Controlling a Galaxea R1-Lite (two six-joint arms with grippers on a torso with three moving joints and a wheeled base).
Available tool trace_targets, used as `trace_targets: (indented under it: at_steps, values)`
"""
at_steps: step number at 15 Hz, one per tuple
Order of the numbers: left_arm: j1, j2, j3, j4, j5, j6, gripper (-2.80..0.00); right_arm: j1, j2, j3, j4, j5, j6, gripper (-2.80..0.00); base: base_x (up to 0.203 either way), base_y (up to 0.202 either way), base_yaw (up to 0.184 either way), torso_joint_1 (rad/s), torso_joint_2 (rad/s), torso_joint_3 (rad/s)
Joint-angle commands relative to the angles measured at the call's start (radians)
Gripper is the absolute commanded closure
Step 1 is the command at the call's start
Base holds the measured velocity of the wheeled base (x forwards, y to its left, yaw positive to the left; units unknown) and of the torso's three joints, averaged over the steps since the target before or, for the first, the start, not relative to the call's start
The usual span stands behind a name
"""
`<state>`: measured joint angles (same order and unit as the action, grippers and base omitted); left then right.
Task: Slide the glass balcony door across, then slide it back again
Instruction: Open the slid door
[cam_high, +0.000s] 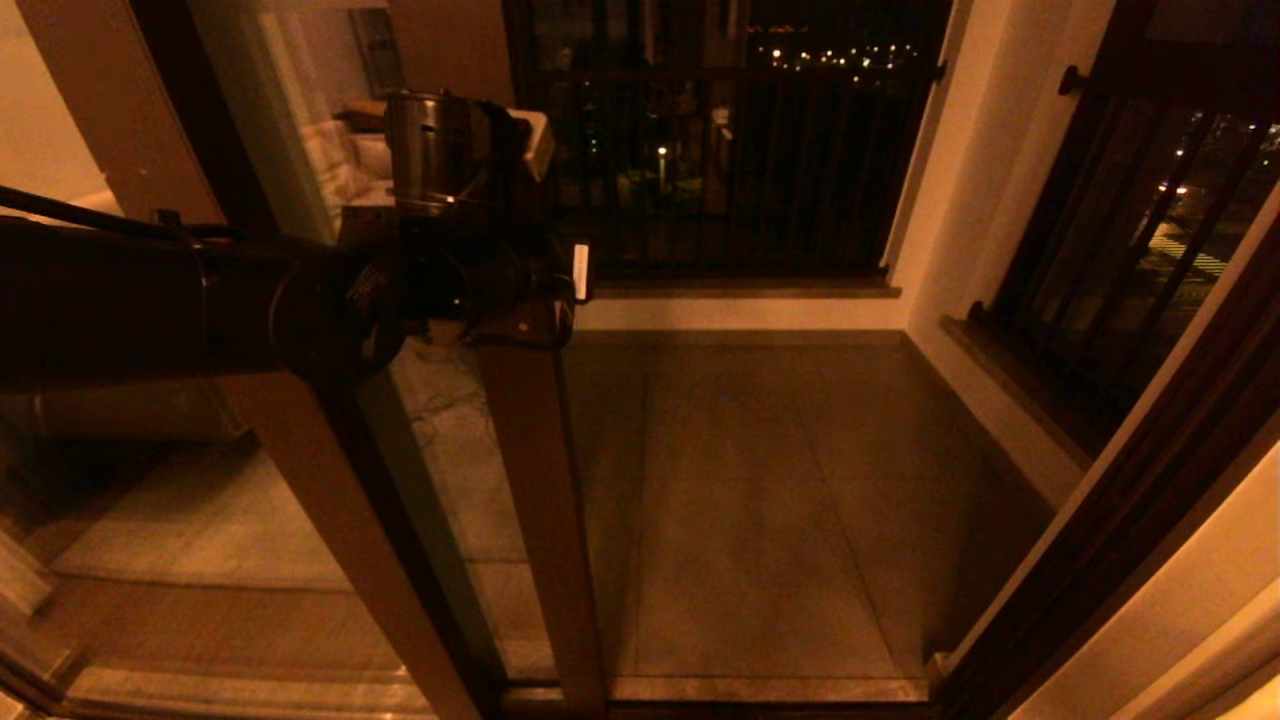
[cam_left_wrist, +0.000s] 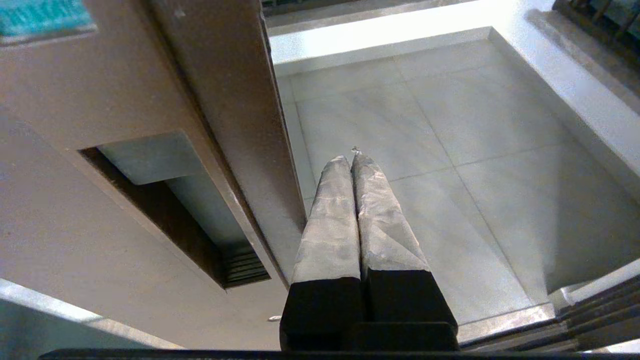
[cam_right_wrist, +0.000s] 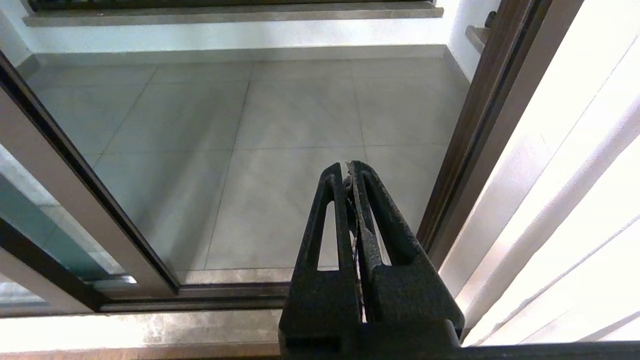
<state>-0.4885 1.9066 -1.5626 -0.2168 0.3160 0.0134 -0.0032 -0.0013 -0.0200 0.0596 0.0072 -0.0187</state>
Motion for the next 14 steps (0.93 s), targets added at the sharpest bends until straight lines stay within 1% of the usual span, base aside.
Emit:
trace_targets:
  at_steps: [1,8,11,14]
  values:
    - [0.023,-0.008,0.001,-0.004,0.009,0.0,0.0,0.0,0.001,0.0,0.0,0.0,0.0,0.0,0.0,0.0,0.0,0.0,0.0,0.0]
    - [0.06,-0.016,0.002,-0.004,0.008,0.0,0.0,0.0,0.001,0.0,0.0,0.0,0.0,0.0,0.0,0.0,0.0,0.0,0.0,0.0]
    - [0.088,-0.022,0.003,-0.004,0.007,-0.001,0.0,0.0,0.001,0.0,0.0,0.0,-0.001,0.0,0.0,0.0,0.0,0.0,0.0,0.0]
    - [0.093,-0.032,0.016,-0.004,0.005,0.0,0.0,0.0,0.001,0.0,0.0,0.0,-0.001,0.0,0.0,0.0,0.0,0.0,0.0,0.0]
